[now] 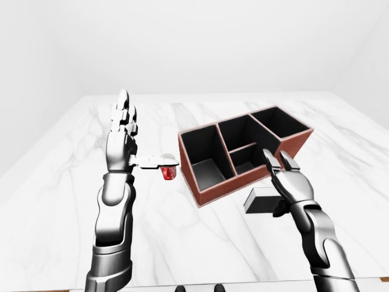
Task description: Pick up the book and place it in the left compartment of the caddy.
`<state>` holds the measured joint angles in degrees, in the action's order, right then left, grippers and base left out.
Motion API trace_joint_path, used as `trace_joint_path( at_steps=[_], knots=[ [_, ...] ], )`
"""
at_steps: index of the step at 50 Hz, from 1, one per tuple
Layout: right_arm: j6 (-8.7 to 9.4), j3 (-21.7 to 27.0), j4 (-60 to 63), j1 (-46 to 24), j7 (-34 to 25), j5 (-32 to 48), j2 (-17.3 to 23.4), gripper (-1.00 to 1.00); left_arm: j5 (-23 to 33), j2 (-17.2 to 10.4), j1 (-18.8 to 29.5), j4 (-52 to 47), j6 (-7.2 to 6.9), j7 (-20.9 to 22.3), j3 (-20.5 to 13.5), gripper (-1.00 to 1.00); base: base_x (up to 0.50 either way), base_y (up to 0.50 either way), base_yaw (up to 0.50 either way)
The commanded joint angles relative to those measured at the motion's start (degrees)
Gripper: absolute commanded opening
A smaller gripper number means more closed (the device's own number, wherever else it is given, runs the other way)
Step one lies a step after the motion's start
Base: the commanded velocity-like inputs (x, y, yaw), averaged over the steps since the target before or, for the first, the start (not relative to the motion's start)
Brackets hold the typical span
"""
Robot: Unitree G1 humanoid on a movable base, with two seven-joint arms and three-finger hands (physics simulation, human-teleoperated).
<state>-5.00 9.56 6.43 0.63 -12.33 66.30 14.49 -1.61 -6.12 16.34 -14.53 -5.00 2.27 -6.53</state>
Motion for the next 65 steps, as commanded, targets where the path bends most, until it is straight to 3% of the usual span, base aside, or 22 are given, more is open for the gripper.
trace_joint_path(
  at_steps=[1,40,41,42,43,46,48,50,65],
  knots=[
    [0.0,-1.33,-6.67,-1.03,5.11,7.78,1.92,1.0,0.05,0.05,-0.11,0.38,0.0,-0.03,0.08,1.0,0.0,0.0,0.0],
    [0.0,-8.39,-20.96,-4.09,11.76,17.62,2.61,1.0,0.03,-0.09,-0.33,0.46,0.0,0.19,-0.15,1.0,0.0,0.0,0.0],
    [0.0,-8.48,-21.65,-4.17,12.01,17.95,2.79,0.86,0.06,-0.11,-0.35,0.45,0.0,0.18,-0.17,1.0,0.0,0.0,0.0],
    [0.0,-8.59,-21.87,-4.17,11.74,18.29,2.83,0.56,0.02,-0.1,-0.38,0.4,0.0,0.17,-0.2,1.0,0.0,0.0,0.0],
    [0.0,-8.68,-21.85,-4.11,11.52,18.46,2.89,0.41,0.02,-0.1,-0.4,0.39,0.0,0.16,-0.2,1.0,0.0,0.0,0.0],
    [0.0,-8.56,-21.65,-3.89,10.6,20.04,3.39,-0.33,-0.02,-0.12,-0.4,0.36,0.0,0.18,-0.23,1.0,0.0,0.0,0.0],
    [0.0,-8.28,-22.48,-3.95,10.36,20.88,4.01,-0.53,-0.02,-0.13,-0.43,0.35,0.0,0.18,-0.24,1.0,0.0,0.0,0.0],
    [0.0,-8.15,-23.55,-4.31,10.35,21.89,4.63,-1.0,-0.06,-0.12,-0.47,0.41,0.0,0.18,-0.27,1.0,0.0,0.0,0.0],
    [0.0,-8.03,-28.27,-10.86,14.12,23.16,7.18,-1.0,0.03,-0.15,-0.65,0.42,0.0,0.27,-0.23,1.0,0.0,0.0,0.0]
  ],
)
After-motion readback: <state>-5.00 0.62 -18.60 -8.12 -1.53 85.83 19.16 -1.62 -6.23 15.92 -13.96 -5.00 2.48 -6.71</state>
